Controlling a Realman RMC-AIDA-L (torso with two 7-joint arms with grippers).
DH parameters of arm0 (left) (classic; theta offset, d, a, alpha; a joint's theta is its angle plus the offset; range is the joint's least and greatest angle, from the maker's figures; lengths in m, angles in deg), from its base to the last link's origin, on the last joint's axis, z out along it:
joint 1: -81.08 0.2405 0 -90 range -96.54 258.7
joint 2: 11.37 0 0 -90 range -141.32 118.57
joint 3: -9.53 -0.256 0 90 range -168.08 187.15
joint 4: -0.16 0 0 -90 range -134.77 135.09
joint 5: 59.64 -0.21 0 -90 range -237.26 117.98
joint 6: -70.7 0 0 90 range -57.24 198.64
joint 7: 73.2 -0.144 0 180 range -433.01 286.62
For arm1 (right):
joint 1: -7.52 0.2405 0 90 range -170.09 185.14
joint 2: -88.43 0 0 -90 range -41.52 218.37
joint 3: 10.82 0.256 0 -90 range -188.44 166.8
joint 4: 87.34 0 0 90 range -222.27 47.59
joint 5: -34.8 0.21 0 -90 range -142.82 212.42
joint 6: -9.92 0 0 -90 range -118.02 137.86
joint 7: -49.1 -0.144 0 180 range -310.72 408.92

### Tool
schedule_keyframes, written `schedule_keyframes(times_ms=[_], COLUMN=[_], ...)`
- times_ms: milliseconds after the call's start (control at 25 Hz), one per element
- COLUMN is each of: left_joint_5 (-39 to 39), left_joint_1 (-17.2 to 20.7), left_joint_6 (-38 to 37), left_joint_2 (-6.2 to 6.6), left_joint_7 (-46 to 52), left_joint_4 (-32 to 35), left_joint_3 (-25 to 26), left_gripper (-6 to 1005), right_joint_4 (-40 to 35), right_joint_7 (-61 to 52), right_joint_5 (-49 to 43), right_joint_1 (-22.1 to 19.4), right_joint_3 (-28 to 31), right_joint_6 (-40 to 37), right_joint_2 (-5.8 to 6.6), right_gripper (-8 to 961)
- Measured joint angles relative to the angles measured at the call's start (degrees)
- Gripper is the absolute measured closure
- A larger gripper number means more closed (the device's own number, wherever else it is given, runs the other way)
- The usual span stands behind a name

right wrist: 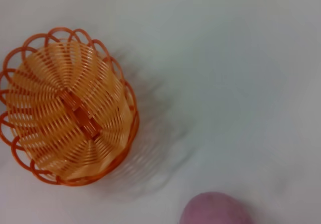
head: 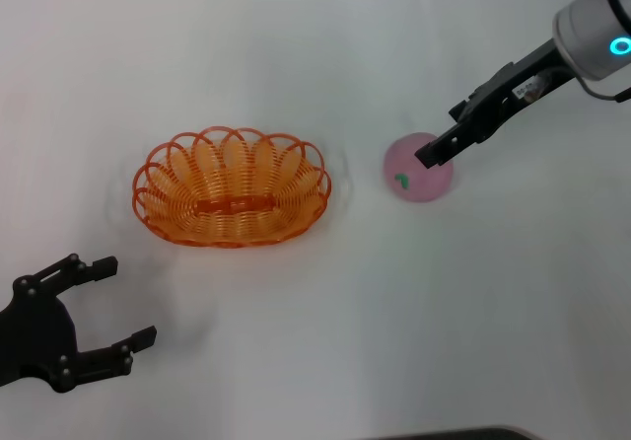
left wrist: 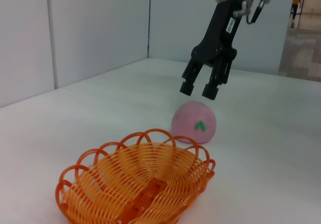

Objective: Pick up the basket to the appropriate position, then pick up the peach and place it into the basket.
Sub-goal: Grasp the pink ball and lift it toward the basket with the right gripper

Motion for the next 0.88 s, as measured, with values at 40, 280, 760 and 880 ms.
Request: schedule_keyframes(times_ms=[40, 280, 760, 880], left_joint_5=[0.0, 0.0, 0.01, 0.01], left_joint_1=[0.0, -0.09, -0.02, -0.03], left_joint_6=[0.0, 0.05, 0.07, 0.05], left_joint_2=[0.0, 0.0, -0.09, -0.09], left_joint_7=[0.0, 0.01, 0.09, 0.09], left_joint_4=[0.0, 0.01, -0.2, -0.32], left_joint_3=[0.0, 0.0, 0.0, 0.0], left_gripper=[91, 91, 91, 91], right_joint_4=[0.52, 2.92, 7.14, 7.78], right_joint_7=[-0.06, -0.56, -0.61, -0.61], right_joint_5=[0.08, 0.18, 0.4, 0.45], right_joint_1=[0.05, 0.55, 0.91, 0.91], right_joint_3=[-0.51, -3.2, -5.59, -5.74], right_joint_6=[0.47, 2.73, 6.95, 7.86], right_joint_2=[-0.05, -0.23, -0.32, -0.35], right_gripper=[16, 17, 18, 24])
